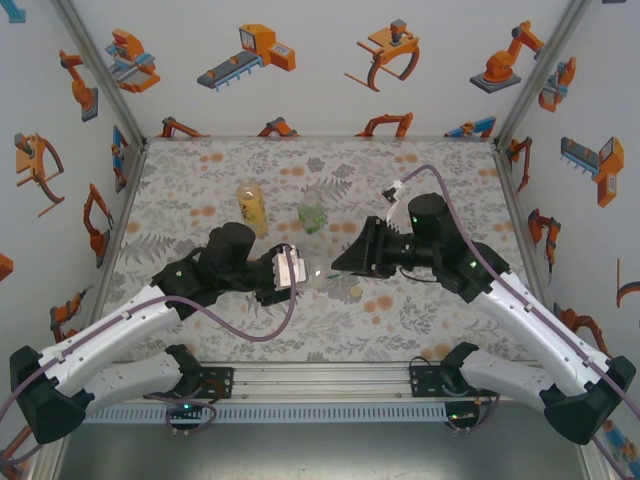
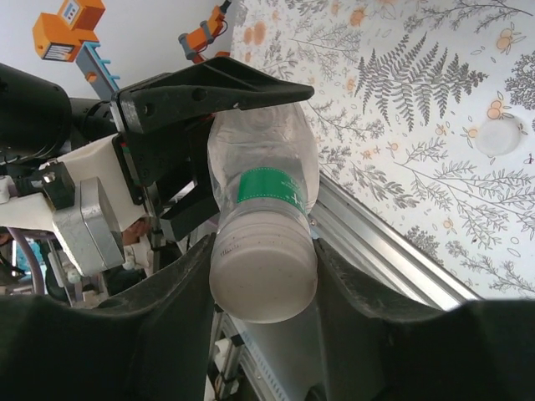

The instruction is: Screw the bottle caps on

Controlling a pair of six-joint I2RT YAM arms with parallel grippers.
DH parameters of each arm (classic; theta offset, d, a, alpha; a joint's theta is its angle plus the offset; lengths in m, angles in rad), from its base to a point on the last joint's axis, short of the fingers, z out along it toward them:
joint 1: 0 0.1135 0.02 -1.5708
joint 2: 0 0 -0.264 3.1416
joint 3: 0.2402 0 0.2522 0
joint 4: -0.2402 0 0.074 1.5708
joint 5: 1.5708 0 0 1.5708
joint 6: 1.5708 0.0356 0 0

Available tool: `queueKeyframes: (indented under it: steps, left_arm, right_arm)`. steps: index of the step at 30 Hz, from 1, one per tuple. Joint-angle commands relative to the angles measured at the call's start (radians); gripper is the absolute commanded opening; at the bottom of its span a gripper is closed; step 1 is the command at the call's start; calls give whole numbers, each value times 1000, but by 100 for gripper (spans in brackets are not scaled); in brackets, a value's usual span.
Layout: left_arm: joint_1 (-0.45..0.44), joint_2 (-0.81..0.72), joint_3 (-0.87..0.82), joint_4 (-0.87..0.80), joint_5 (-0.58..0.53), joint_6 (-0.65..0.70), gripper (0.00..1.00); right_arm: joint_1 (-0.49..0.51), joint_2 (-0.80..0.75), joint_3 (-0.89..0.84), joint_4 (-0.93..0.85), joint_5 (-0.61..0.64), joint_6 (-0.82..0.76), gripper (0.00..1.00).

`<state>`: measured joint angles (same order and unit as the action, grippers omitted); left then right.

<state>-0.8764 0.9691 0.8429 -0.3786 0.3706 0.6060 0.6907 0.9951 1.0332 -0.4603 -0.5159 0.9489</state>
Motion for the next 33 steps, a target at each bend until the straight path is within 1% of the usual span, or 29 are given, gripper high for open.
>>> queueKeyframes:
  steps: [1,2,5,7,9,10,16,19,22,23,24,26,27,30,33]
  left_arm:
    - [2,-1,22,19,1,-8,3]
    - [2,-1,22,20,0,-8,3]
    - [2,-6,22,19,-1,-7,3]
    - [2,-7,22,19,-2,-7,3]
    - [1,-6,22,18,-1,-8,3]
    - [1,-6,22,20,-2,-8,3]
    - [0,-12,22,19,-3,-9,4]
    - [1,-12,21,20,-4,-9,4]
    - [1,-10,22,19,-2,-9,4]
    - [1,-9,22,19,-2,-9,4]
    - [1,-10,22,20,-2,-8,4]
    - [1,-8,22,20,-2,-9,4]
    - [1,-7,21,19,-2,-8,4]
    - [1,-4,24,19,1,-12,4]
    - [2,-9,21,25,10,-16,4]
  right_arm:
    - [-3,3,30,-24,-9,42,34]
    - [-5,6,28,-23,-9,55,30]
    - [-9,12,14,-13,-14,99,15]
    - [-19,14,-14,21,-38,154,11]
    - [-33,14,-49,74,-68,224,2]
    - [-40,14,-67,97,-81,257,0]
    - [-72,1,-132,188,-122,380,0]
    - [-76,-1,-142,216,-127,400,0]
    - [-76,-1,-141,215,-121,375,0]
    - [-76,0,-136,208,-123,360,2]
    - [-76,4,-130,202,-125,340,16]
    - [-75,8,-121,190,-121,323,31]
    - [-74,10,-115,179,-114,290,38]
    - [-72,8,-94,151,-89,225,52]
    - [-58,2,-80,153,-68,163,60]
